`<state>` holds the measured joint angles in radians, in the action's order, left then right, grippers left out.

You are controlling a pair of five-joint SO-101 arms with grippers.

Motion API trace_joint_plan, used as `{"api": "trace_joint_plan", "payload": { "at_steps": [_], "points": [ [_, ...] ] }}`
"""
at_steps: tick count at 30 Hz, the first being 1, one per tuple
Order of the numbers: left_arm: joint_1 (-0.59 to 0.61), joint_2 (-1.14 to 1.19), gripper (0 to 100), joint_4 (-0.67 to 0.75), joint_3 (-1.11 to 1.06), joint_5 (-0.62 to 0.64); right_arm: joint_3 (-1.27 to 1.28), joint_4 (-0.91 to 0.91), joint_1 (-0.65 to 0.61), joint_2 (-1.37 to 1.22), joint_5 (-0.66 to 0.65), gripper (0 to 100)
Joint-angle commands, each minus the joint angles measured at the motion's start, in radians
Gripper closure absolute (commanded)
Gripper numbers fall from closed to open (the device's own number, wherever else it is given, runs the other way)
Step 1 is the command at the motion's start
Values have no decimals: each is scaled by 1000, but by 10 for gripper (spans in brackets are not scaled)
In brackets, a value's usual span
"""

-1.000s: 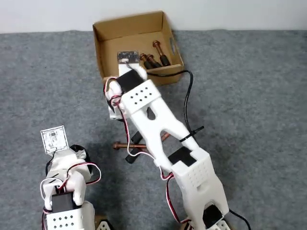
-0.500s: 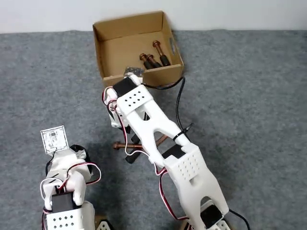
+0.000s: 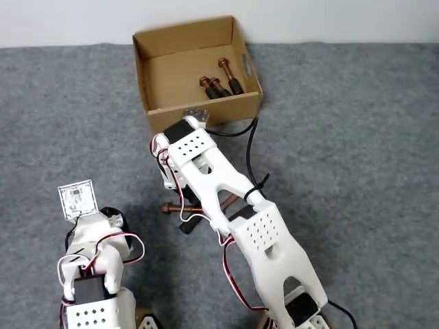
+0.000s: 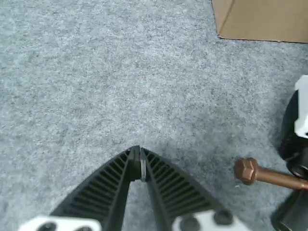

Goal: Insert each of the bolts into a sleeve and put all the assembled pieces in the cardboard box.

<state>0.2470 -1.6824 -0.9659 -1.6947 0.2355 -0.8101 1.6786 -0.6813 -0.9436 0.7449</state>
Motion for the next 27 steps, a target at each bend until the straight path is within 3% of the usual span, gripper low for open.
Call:
{"api": "trace_joint_plan", "payload": {
  "at_steps": [1,6,17,27],
  "points": [
    [9,-3,995,29,4,8,-6,-28,31,2,12,846],
    [6,-3,995,29,4,6,-8,-18,33,7,11,995],
    [3,0,995,29,4,8,-6,114,30,228,-44,991],
    [-52,-5,995,23,4,3,207,117,39,682,-95,991]
  ]
}}
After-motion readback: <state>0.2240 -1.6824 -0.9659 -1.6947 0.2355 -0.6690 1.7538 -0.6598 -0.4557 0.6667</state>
